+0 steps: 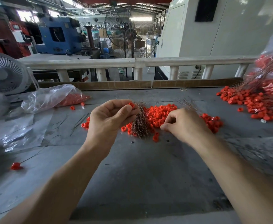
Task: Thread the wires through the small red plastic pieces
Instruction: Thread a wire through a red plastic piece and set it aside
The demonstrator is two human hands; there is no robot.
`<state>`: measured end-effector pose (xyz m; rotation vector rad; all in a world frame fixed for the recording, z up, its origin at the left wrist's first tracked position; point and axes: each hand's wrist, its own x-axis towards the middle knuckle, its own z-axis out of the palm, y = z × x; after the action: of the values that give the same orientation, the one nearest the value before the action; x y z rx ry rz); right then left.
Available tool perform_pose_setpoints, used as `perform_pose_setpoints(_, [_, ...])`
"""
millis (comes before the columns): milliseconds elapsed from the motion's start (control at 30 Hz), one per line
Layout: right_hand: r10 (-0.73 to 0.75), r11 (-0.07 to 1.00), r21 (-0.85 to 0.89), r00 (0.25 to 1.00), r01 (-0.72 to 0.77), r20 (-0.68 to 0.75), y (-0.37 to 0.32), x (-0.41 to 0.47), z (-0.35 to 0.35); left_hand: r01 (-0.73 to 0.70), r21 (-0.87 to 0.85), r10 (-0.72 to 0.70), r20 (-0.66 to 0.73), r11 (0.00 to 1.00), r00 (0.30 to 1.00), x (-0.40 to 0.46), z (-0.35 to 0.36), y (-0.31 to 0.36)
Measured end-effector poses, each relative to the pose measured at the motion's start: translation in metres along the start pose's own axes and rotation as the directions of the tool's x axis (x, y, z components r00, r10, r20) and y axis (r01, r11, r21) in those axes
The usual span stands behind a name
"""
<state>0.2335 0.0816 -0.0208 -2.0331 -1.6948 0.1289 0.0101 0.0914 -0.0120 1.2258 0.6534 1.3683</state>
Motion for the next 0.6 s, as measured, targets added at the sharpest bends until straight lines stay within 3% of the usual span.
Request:
perform_pose_setpoints(133, [-0.019, 0.994, -0.112, 1.0, 0.017, -0.019, -0.008, -0.003, 0.003, -0.005, 0.022, 0.004, 0.011, 1.0, 1.0, -0.001, 0.001, 0.0])
perform_pose_setpoints(300, [0.004, 0.997, -0.077, 1.0, -0.004, -0.001, -0.006, -0.002, 0.004, -0.002, 0.026, 0.002, -0.007, 1.0, 1.0, -0.001, 0.001, 0.001])
perform_pose_setpoints(433, [0.002, 0.948, 0.318, 0.997, 0.021, -0.071, -0.003, -0.002, -0.003, 0.004, 0.024, -0.004, -0.001, 1.0, 1.0, -0.001, 0.002, 0.0])
perform_pose_setpoints(500, [-0.045, 0.825, 0.558, 0.995, 0.088, -0.09, -0.009, -0.006, -0.008, 0.011, 0.013, -0.011, 0.008, 1.0, 1.0, -0.001, 0.003, -0.001])
perform_pose_setpoints(600, [-0.15, 0.622, 0.767, 0.985, 0.159, -0.083, -0.022, -0.014, -0.011, 0.021, 0.008, -0.021, 0.036, 1.0, 0.999, -0.002, 0.005, -0.002])
